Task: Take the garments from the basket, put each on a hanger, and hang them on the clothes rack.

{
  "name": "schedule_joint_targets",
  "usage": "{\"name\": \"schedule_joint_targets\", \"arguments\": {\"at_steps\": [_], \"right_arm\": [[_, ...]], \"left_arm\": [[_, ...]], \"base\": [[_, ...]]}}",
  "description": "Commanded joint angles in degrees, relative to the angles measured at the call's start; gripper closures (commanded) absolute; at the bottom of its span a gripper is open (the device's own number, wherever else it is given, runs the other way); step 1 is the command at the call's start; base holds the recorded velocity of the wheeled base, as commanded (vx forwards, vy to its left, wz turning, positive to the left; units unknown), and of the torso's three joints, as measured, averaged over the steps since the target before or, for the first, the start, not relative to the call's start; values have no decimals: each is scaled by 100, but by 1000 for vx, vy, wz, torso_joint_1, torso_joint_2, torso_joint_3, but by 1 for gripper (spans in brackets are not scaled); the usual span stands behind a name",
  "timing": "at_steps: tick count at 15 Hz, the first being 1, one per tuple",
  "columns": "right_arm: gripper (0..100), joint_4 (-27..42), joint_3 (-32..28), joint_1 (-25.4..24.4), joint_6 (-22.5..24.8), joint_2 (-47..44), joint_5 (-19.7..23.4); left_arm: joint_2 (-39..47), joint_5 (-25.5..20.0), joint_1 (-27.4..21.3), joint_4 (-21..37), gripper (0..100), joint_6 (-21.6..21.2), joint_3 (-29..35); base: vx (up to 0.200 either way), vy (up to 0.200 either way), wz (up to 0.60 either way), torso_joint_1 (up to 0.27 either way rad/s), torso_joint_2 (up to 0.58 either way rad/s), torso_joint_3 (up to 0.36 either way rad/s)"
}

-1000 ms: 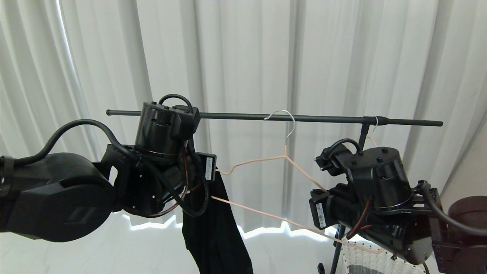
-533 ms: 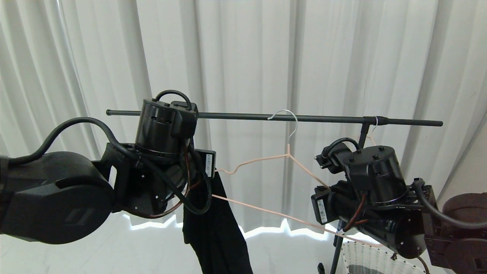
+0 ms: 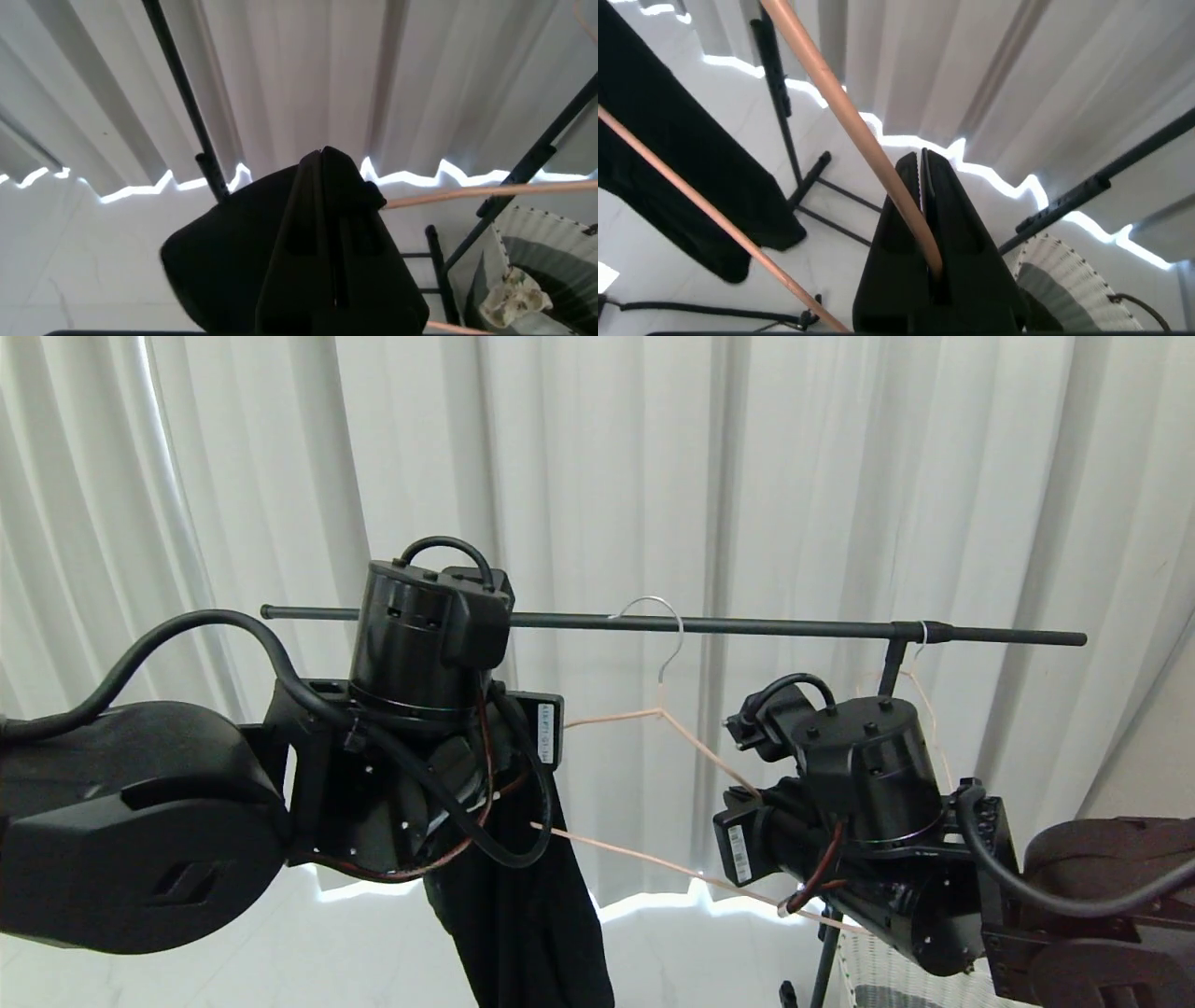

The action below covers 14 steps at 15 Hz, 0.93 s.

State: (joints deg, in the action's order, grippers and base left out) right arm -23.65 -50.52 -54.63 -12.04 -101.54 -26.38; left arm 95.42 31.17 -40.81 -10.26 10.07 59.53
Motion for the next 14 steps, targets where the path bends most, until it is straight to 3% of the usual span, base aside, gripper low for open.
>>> {"name": "schedule_joint_targets", "arguments": {"at_steps": [1, 5, 7, 14], "right_arm": [[100, -17, -28, -118, 0, -138, 1], [100, -26, -178, -171, -8, -253, 1], [100, -17, -274, -180, -17, -305, 1], [100, -184, -239, -224, -26, -156, 1]], "left_arm": [[-5, -6, -102, -2, 100, 4, 85], [-58, -23, -480, -2, 100, 109, 296], [-164, -278, -647, -2, 100, 109, 288], [-190, -393, -647, -2, 100, 100, 305]], "base": [[0, 0, 0, 0, 0, 0], [0, 0, 0, 0, 0, 0], [0, 0, 0, 0, 0, 0], [0, 0, 0, 0, 0, 0]]}}
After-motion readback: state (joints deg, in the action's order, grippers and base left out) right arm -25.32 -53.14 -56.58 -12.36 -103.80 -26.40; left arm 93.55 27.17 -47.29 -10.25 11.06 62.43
